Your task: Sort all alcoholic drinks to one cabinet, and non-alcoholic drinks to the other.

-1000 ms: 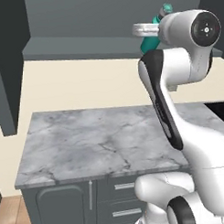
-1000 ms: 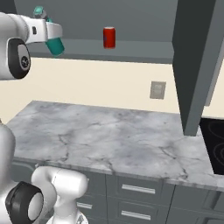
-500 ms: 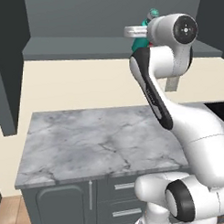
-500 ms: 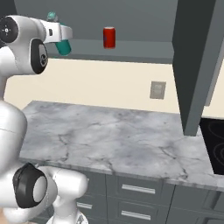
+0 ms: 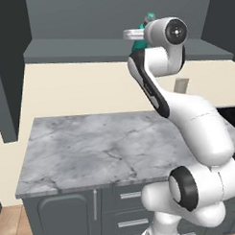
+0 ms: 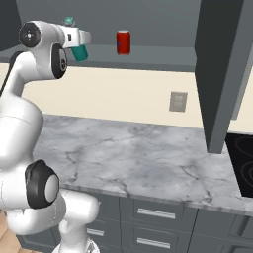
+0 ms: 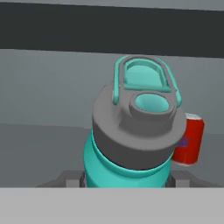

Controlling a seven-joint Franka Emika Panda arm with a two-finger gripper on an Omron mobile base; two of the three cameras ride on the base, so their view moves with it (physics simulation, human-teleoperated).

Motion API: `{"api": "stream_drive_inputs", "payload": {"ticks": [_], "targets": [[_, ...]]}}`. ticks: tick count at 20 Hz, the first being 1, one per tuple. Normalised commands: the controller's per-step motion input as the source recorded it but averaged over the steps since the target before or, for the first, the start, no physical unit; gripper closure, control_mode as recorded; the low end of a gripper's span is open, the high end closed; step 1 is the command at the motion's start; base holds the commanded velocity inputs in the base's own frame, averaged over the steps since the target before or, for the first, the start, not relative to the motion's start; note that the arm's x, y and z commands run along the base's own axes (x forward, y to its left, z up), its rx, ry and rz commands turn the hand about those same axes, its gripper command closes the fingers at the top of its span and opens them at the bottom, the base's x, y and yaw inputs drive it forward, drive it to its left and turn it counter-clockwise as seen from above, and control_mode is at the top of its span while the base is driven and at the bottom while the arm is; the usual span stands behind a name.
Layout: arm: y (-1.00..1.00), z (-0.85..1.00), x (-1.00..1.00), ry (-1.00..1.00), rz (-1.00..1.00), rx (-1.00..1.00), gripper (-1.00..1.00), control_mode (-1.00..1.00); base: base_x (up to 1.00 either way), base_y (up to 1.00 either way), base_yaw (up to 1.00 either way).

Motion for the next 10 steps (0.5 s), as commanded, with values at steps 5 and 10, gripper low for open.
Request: {"api": "stream_drive_inputs", "payload": {"ticks": [5, 10], "targets": [[0.1, 0.0, 0.45, 0.2, 0.0, 0.0, 1.0, -1.0, 0.0, 0.0, 0.0], [0.04, 0.0, 0.51, 0.09, 0.0, -0.04, 1.0, -1.0, 0.0, 0.0, 0.0]]}}
